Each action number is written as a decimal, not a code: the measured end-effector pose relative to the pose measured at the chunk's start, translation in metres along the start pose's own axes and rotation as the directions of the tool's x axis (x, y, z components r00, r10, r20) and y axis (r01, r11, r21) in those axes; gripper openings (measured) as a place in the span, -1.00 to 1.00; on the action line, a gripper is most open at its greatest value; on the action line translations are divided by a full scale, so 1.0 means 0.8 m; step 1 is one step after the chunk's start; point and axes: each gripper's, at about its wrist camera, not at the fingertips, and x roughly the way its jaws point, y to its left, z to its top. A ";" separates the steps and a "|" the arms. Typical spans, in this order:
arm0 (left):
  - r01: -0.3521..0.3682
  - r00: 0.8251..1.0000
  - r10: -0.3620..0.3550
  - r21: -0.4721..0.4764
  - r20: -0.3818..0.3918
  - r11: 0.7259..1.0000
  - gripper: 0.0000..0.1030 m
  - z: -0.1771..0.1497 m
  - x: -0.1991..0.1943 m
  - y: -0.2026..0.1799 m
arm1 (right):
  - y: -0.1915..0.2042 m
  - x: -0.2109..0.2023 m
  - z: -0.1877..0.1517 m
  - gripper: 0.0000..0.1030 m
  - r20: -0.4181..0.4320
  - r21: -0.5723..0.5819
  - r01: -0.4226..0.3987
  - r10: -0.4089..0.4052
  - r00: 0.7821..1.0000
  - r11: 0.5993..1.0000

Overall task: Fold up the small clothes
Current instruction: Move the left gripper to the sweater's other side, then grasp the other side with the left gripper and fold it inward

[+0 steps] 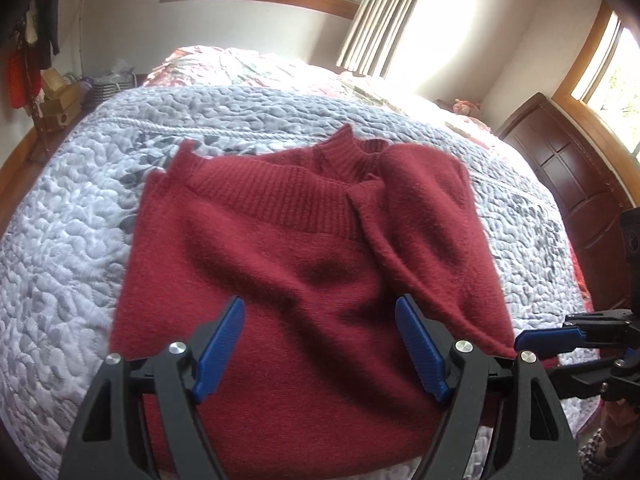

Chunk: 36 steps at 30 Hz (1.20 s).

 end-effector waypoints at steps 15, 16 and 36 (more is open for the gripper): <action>0.046 0.995 -0.050 -0.047 -0.084 0.998 0.51 0.006 0.030 -0.030 | -0.110 -0.050 -0.076 0.02 0.042 0.108 0.235 -0.240 0.970 0.966; 0.062 0.993 -0.067 -0.055 -0.093 0.997 0.51 0.007 0.032 -0.031 | -0.119 -0.045 -0.079 0.02 0.032 0.125 0.239 -0.245 0.969 0.963; 0.149 0.980 -0.157 -0.075 -0.125 0.986 -0.56 0.022 0.063 -0.067 | -0.161 -0.063 -0.122 0.02 0.043 0.177 0.214 -0.225 0.973 0.961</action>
